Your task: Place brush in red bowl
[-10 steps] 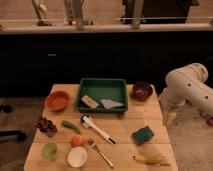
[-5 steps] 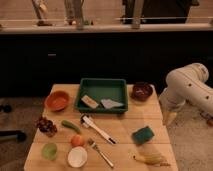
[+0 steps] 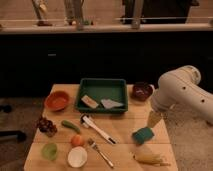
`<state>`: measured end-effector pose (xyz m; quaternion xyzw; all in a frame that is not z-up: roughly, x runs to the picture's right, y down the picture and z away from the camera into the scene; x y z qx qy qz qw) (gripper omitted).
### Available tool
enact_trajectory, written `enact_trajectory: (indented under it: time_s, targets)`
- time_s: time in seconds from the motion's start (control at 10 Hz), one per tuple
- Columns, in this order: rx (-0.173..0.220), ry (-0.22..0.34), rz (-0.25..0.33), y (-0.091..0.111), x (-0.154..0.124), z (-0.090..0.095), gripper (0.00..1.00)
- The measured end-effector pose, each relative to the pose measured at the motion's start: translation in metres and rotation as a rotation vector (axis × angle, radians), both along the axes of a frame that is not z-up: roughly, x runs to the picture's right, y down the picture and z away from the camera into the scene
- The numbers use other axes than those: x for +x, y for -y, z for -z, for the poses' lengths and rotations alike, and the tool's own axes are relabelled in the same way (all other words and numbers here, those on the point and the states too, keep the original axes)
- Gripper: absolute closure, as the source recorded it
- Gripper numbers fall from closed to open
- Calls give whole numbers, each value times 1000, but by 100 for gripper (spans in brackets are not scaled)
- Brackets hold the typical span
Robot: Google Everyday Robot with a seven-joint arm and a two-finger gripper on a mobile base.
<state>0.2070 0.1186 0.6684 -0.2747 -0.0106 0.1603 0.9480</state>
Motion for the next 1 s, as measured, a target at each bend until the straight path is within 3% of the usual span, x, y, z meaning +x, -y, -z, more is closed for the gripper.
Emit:
enact_trajectory:
  time_s: [0.3, 0.6, 1.0]
  targets:
    - [-21, -1, -105, -16, -41, -11, 20]
    - [-39, -40, -177, -28, -71, -23, 20]
    - [-44, -49, -192, -30, -76, -26, 20]
